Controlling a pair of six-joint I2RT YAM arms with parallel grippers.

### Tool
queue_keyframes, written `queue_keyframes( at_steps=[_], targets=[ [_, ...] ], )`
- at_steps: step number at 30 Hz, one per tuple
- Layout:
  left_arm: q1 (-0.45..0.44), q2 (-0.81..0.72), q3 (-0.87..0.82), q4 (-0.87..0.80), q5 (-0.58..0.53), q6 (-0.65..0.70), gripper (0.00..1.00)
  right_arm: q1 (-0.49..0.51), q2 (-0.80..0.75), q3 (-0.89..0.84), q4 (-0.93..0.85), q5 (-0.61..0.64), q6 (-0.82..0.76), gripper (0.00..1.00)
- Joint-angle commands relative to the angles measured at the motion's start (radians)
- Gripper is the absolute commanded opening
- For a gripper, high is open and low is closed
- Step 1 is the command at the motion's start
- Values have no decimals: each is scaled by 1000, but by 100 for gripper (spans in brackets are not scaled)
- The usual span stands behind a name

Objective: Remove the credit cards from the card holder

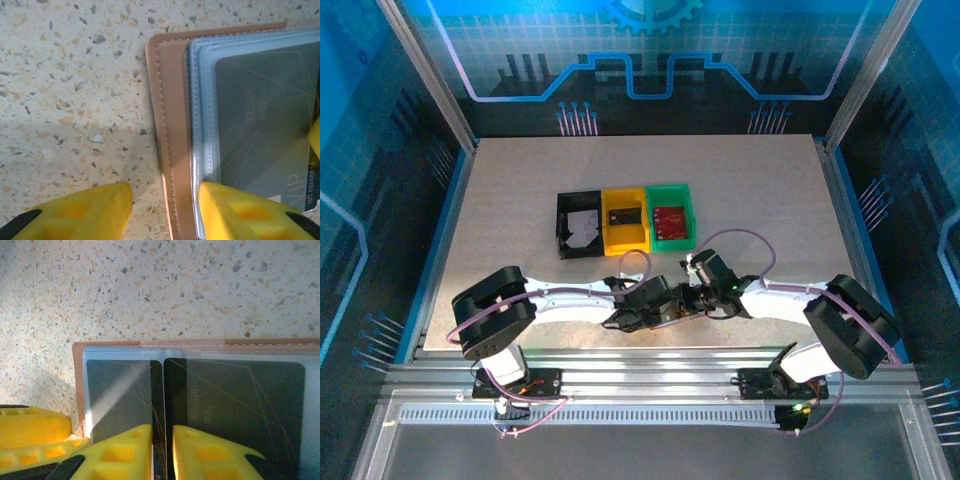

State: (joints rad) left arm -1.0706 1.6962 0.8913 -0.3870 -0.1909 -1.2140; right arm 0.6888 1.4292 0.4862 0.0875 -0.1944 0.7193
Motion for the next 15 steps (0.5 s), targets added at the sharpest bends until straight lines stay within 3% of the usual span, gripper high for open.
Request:
queue_keyframes(
  at_steps=[1,11,15],
  targets=[
    [-26,155,-66,192,127,-33,44,14,6,-49,-6,-13,8,15],
    [-26,169,-59,200,131,-34,44,8,-91,-75,-32,1,-2,1],
    [-26,172,-54,198,132,-32,44,3,-115,-86,-26,-5,-4,0]
  ],
)
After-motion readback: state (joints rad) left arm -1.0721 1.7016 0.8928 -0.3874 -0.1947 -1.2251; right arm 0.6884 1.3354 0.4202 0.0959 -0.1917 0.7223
